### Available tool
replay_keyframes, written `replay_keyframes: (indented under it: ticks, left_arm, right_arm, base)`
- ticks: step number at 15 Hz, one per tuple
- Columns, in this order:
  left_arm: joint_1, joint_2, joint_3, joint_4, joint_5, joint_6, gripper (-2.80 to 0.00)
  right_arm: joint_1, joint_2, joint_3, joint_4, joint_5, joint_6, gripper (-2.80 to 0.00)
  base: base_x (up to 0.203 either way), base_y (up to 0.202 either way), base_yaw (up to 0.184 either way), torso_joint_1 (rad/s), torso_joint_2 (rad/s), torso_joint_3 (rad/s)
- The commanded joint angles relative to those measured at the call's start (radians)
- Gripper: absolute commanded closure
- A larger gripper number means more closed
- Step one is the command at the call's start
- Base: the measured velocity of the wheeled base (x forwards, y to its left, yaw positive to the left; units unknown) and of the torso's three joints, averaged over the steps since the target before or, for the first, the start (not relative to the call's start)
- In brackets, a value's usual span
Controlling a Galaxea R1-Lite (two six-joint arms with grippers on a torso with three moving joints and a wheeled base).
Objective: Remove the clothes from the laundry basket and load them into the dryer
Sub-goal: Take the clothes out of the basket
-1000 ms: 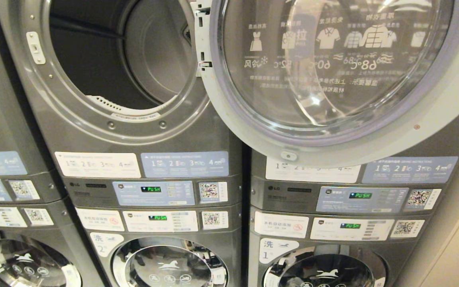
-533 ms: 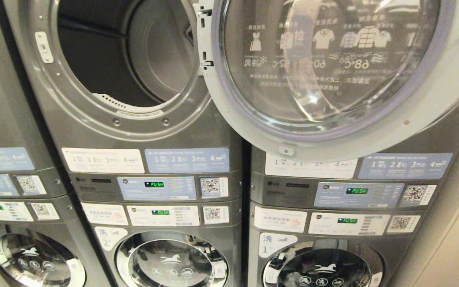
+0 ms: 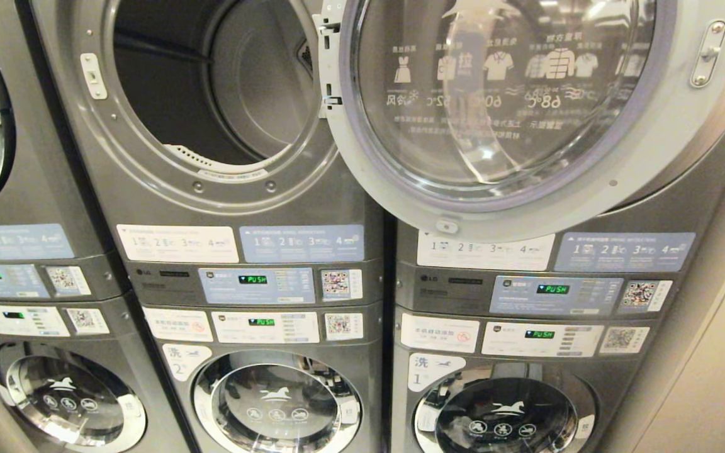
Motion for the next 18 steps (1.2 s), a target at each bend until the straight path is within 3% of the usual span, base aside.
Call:
replay_keyframes:
  ticks: [1, 10, 12, 18]
  left_arm:
    - [0.0, 0.0, 0.0, 0.0, 0.0, 0.0, 0.0]
    - [0.0, 0.0, 0.0, -0.002, 0.007, -0.013, 0.0]
    - [0.0, 0.0, -0.002, -0.002, 0.017, -0.039, 0.0]
    - [0.0, -0.002, 0.0, -0.002, 0.017, -0.04, 0.0]
  right_arm:
    - [0.0, 0.0, 0.0, 0.001, 0.001, 0.0, 0.0]
    - [0.0, 0.0, 0.008, -0.021, 0.002, 0.0, 0.0]
    - [0.0, 0.0, 0.008, -0.025, 0.001, 0.046, 0.0]
    - [0.0, 0.0, 0.008, -0.026, 0.001, 0.063, 0.0]
  base:
    - [0.0, 0.0, 0.0, 0.0, 0.0, 0.0]
    - [0.0, 0.0, 0.0, 0.0, 0.0, 0.0]
    - [0.0, 0.0, 0.0, 0.0, 0.0, 0.0]
    - [0.0, 0.0, 0.0, -0.07, 0.14, 0.074]
